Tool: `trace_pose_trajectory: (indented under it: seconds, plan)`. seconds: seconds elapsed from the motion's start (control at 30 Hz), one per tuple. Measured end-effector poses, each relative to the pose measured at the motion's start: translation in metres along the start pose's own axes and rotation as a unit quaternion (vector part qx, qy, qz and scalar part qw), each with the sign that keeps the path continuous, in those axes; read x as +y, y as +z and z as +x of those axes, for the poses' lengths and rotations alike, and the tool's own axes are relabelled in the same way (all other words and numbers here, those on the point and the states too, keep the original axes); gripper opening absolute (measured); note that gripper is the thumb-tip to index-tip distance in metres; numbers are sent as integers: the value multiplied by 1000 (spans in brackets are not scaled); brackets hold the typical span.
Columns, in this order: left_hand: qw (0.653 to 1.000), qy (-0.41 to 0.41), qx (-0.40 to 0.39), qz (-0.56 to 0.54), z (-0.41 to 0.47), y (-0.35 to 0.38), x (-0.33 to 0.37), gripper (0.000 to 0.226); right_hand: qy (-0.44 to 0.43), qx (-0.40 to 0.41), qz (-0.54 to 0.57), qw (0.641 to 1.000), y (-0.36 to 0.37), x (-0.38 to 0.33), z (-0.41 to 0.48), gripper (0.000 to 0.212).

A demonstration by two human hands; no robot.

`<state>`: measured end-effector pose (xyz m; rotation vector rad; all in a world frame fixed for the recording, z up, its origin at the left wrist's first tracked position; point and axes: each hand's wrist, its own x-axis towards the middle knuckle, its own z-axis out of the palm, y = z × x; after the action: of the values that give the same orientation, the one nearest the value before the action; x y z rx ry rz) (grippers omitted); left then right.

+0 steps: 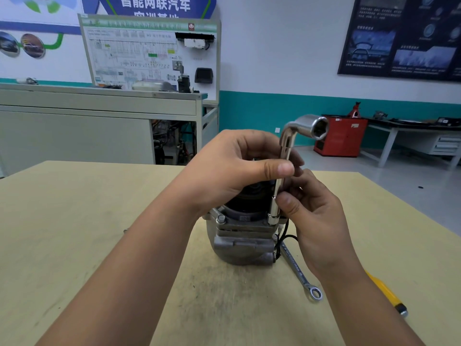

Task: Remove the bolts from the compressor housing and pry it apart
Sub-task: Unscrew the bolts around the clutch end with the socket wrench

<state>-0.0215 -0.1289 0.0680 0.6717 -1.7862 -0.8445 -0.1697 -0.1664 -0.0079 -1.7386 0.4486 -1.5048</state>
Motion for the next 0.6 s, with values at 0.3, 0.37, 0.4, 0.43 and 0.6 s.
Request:
trace_pose_trajectory:
  seconds: [0.3,0.37,0.4,0.43,0.6]
  plan:
    - [999,-13,-22,-30,-2,-1,0,19,3,1,17,1000,-1,2,0,18]
    - [1000,-13,-15,-24,-1,-1,1,19,-1,-1,17,1000,0,0,0,18]
    - [1000,-10,-10,-15,-1,-1,1,20,-2,-2,16,1000,1,-1,0,19]
    - [1000,-7,-4,-6,0,-1,1,21,0,-2,16,1000,1,-2,0,19]
    - [1000,-1,21,21,1,0,-2,13,-1,-7,1,1000,0,-3,-2,14]
